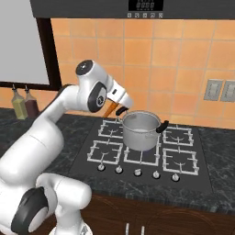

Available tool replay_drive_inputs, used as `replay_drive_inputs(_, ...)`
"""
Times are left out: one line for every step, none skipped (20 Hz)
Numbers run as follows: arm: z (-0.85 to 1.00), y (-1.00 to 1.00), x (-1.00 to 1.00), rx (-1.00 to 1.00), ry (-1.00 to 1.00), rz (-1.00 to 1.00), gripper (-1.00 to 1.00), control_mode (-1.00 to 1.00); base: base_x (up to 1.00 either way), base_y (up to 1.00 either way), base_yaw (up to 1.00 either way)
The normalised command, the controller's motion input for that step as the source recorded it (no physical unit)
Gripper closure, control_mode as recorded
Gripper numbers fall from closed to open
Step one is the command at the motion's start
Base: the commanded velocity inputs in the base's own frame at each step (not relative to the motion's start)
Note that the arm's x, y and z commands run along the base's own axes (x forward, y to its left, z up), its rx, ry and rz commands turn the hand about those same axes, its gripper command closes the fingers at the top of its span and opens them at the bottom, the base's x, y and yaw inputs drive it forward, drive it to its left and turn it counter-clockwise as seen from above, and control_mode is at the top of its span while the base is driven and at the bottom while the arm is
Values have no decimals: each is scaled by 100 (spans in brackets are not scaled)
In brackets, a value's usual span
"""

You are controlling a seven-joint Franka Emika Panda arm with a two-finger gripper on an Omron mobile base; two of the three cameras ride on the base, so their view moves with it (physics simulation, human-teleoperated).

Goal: Put the carrot and bell pepper in the pot. Retrieve the spatula and lightly stir the vegetables in the pot.

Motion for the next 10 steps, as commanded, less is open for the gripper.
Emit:
replay_drive_inputs(-6,-61,35,0,-5,-10,100,-100,0,0,0)
replay_drive_inputs(-20,-51,40,0,-5,-9,100,-100,0,0,0)
replay_drive_inputs(-31,-39,40,0,-7,-6,100,-100,0,0,0)
replay_drive_inputs(-36,-31,37,0,-10,-6,100,-100,0,0,0)
replay_drive_inputs(-43,-25,33,-1,-12,-4,100,-100,0,0,0)
replay_drive_inputs(-51,-19,29,-3,-13,-4,100,-100,0,0,0)
replay_drive_inputs(-63,-10,16,-5,-17,-2,100,-100,0,0,0)
replay_drive_inputs(-66,-2,15,-6,-19,-1,100,-100,0,0,0)
replay_drive_inputs(-67,-5,24,-7,-18,-1,100,-100,0,0,0)
replay_drive_inputs(-67,-11,27,-9,-18,-1,100,-100,0,0,0)
